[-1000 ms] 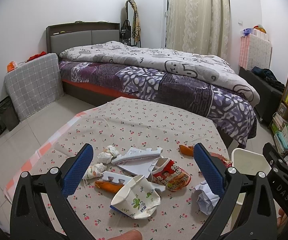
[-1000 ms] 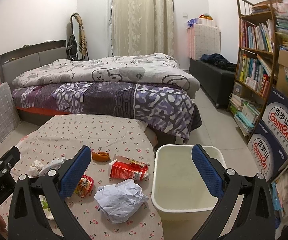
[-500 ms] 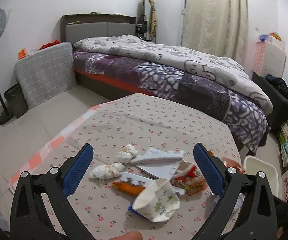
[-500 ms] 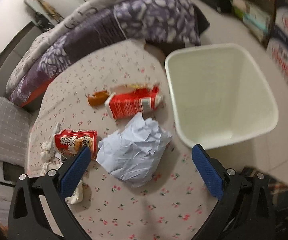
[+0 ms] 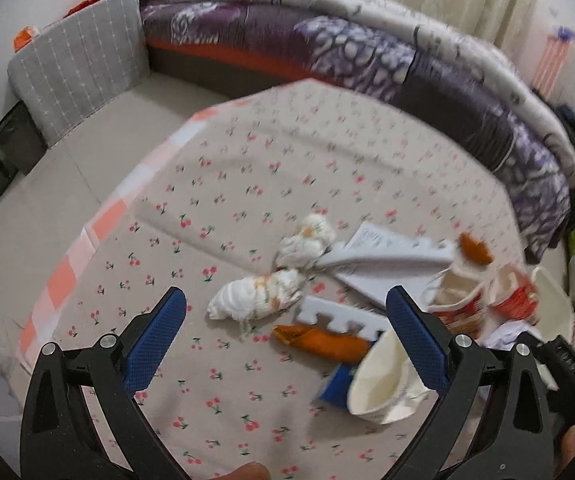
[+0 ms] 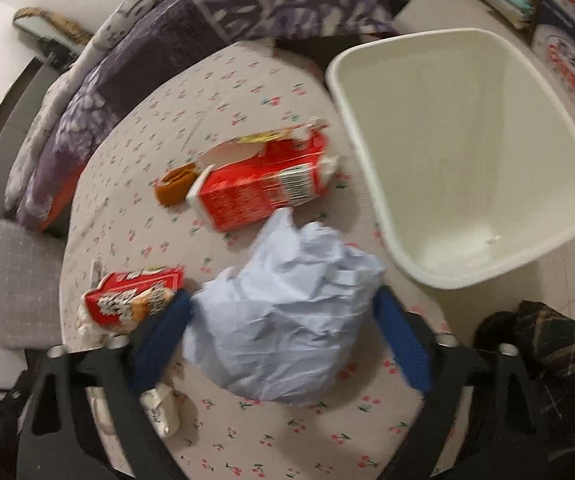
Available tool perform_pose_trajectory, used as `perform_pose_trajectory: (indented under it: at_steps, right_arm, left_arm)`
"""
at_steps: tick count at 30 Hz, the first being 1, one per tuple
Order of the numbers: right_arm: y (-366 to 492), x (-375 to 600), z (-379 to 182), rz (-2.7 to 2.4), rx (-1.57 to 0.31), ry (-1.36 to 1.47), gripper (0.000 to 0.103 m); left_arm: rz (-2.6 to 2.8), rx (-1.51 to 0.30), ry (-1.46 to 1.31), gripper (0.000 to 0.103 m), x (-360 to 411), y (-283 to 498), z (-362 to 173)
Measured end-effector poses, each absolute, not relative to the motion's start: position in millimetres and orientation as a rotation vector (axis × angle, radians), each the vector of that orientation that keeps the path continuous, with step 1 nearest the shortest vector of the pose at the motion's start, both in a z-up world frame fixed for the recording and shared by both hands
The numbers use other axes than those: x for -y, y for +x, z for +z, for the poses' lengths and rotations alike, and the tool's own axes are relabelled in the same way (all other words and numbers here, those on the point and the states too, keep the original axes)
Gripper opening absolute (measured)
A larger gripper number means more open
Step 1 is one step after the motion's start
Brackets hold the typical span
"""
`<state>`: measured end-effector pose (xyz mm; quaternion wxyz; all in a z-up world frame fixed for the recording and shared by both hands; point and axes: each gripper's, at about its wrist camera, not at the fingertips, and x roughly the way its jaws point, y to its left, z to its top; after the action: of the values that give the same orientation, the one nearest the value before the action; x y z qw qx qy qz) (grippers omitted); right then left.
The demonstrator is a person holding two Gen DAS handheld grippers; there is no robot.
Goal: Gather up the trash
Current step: 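Lower the right gripper onto the crumpled white paper and close, then grasp the white foam strip with the left gripper while the right lifts the paper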
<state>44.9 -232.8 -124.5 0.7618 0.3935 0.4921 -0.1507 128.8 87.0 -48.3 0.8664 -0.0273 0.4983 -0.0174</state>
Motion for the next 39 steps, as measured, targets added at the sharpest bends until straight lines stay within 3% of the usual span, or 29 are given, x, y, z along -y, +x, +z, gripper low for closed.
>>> perform_pose_trajectory:
  at_steps: [3,5,13,20,25,29,31,35,39]
  right_arm:
    - [51,229,-124,-0.265,-1.068,0.849,0.054]
    - [51,229,-119,-0.249,-1.055,0.836,0.051]
    - [45,227,-87,-0.181,-0.969,0.781,0.049]
    - [46,235,-64,-0.142,-0.919,0.746,0.049]
    - [50,233,-62,-0.106,-0.929,0.722,0.049]
    - [55,232,-58,-0.082,-0.925,0.703,0.049]
    - [56,231,-56,-0.078,-0.916,0.686,0.049]
    - [59,233,-51,-0.084,-0.899,0.656,0.049]
    - [58,237,-48,-0.093,-0.885,0.650,0.049]
  left_arm:
    - [-0.062,-1.078,-0.051,0.096,-86,139,-55]
    - [-0.114,-1.113,-0.047,0.096,-81,148,-59]
    - [-0.173,-1.170,0.089,0.096,-72,171,-73]
    - [-0.325,-1.062,0.390,0.095,-15,178,-82]
    - [-0.438,-1.049,0.565,0.081,17,185,-104]
    - [-0.528,-1.093,0.574,0.079,25,200,-124]
    - [-0.571,-1.133,0.551,0.063,27,206,-136]
    - [-0.627,-1.168,0.466,0.054,27,214,-145]
    - [-0.574,-1.173,0.400,0.032,20,222,-142]
